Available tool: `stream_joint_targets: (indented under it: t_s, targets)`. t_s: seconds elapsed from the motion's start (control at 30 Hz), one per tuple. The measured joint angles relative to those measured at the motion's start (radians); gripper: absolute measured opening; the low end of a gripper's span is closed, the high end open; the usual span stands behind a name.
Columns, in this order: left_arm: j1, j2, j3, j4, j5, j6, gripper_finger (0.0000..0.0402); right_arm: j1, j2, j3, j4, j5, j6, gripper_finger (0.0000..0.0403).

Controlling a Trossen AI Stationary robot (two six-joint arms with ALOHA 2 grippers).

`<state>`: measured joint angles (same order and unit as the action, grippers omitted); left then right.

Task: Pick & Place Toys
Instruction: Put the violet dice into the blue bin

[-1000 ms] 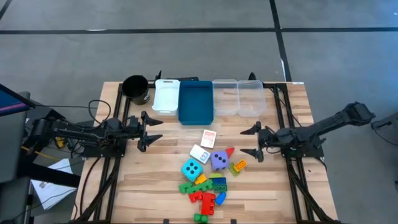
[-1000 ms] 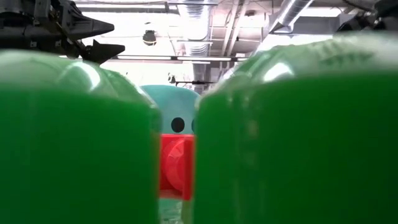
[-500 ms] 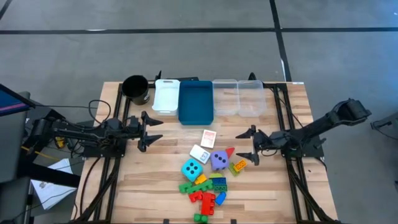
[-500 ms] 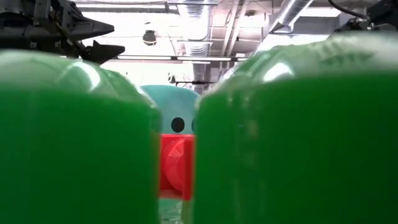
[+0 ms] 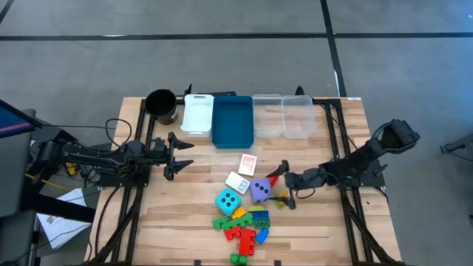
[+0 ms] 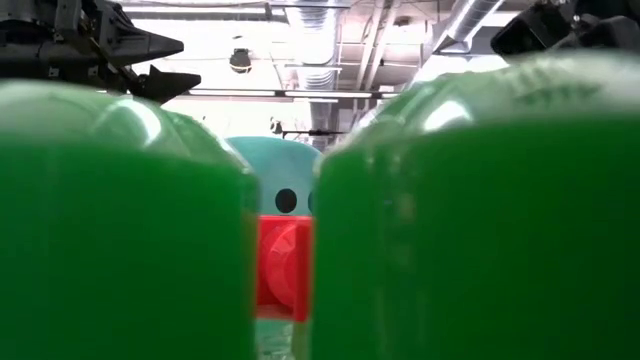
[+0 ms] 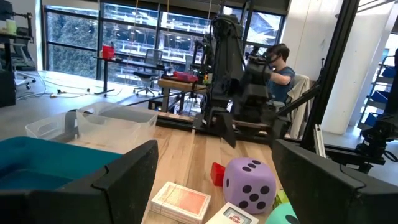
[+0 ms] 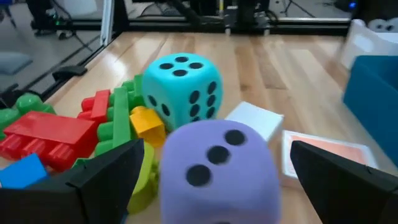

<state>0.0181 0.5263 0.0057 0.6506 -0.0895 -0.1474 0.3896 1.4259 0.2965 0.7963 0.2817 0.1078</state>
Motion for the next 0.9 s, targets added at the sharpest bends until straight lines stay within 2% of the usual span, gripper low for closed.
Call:
stream_joint_targets:
  t_s: [0.33, 0.9]
  targets:
    - [0.0, 0.0, 0.0, 0.0, 0.0, 0.0, 0.031, -0.036, 0.16, 0.052, 0.035, 0.018, 0.06, 0.04]
    - [0.0, 0.0, 0.0, 0.0, 0.0, -0.001, 0.031, -0.037, 0.163, 0.058, 0.027, 0.006, 0.071, 0.04]
